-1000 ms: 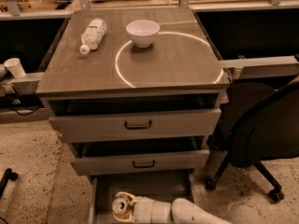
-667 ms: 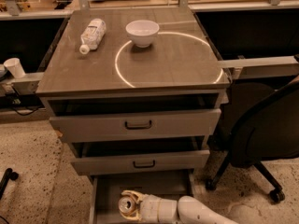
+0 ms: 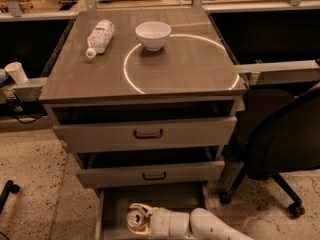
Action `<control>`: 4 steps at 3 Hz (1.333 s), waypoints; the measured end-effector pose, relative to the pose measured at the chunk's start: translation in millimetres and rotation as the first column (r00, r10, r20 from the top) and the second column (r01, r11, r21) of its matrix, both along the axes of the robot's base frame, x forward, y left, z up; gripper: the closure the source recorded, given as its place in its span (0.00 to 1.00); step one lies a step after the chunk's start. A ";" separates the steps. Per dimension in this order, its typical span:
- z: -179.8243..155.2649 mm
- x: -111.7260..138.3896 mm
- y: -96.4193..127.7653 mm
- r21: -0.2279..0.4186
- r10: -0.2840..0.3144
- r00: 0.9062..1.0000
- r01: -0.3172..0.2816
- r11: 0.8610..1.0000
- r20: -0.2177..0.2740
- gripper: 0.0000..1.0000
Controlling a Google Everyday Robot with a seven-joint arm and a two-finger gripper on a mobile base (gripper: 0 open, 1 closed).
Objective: Place orange can into bottom drawer
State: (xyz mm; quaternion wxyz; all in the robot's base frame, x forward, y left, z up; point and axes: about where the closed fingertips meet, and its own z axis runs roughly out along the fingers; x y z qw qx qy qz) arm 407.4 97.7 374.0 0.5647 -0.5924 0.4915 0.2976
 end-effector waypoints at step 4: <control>-137.9 71.6 -42.1 0.034 0.007 0.985 -0.001 0.999 -0.171 1.00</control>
Offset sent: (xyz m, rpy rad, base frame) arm 0.0729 -0.0521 -0.1698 0.0471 0.1982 -0.0130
